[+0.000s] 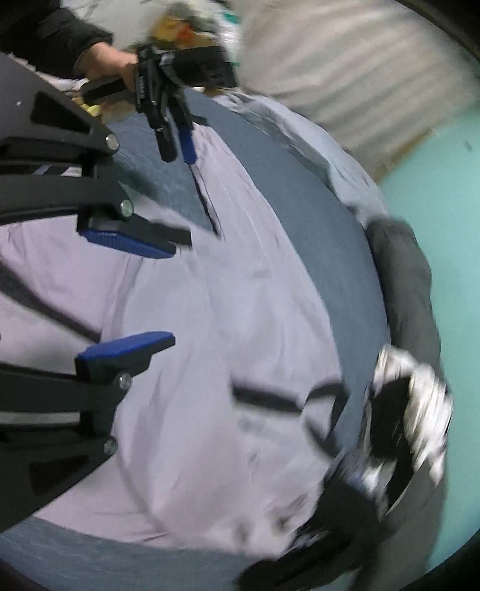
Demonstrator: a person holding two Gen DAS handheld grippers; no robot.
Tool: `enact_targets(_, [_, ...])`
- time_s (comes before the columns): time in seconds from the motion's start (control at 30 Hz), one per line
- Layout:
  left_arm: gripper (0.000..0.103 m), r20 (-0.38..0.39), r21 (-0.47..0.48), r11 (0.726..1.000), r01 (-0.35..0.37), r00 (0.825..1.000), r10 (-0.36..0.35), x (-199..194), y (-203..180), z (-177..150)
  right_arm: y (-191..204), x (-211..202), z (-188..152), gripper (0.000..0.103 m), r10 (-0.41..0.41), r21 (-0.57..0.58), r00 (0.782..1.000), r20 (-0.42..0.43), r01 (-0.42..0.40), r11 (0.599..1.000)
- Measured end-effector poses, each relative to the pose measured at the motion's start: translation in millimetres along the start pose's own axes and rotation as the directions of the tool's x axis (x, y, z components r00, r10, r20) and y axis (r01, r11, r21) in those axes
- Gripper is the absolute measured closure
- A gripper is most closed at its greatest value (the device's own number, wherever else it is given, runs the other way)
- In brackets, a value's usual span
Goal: Fold clothes
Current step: 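Fold the sleeve across the jacket front with the right tool, then grasp the folded sleeve's black cuff with the left tool and hold it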
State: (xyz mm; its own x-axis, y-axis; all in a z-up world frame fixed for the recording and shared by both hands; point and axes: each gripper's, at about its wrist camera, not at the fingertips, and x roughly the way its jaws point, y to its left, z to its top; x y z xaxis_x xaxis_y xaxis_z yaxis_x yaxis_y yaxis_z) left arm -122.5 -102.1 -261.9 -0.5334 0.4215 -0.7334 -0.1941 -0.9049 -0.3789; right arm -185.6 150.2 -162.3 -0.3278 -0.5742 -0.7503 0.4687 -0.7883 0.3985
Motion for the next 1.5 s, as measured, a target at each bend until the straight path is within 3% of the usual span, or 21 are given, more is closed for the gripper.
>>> enact_targets(0.27, [0.030, -0.042, -0.034, 0.999, -0.013, 0.999, 0.012, 57, 9, 1, -91, -28, -30, 0.061, -0.065, 0.189, 0.998, 0.028, 0.058, 0.980])
enact_targets(0.43, [0.030, -0.062, -0.029, 0.998, -0.055, 0.997, 0.053, 78, 9, -3, -116, -33, -41, 0.061, -0.075, 0.225, 0.997, 0.029, 0.067, 0.972])
enact_targets(0.7, [0.030, -0.070, -0.073, 0.991, -0.108, 0.992, 0.103, 98, 19, -8, -128, -18, -49, 0.061, -0.076, 0.240, 0.997, 0.009, 0.071, 0.968])
enact_targets(1.03, [0.030, -0.095, -0.061, 0.992, -0.107, 0.990, 0.101, 113, 20, -9, -147, -13, -55, 0.061, -0.115, 0.271, 0.993, -0.003, 0.112, 0.956])
enact_targets(1.2, [0.019, -0.108, -0.095, 0.992, -0.080, 0.992, 0.069, 117, 22, -9, -150, -11, -56, 0.061, -0.127, 0.272, 0.992, -0.014, 0.126, 0.954])
enact_targets(1.5, [0.018, -0.127, -0.085, 0.991, -0.106, 0.987, 0.095, 122, 19, -7, -148, -10, -58, 0.061, -0.132, 0.259, 0.991, -0.023, 0.133, 0.957])
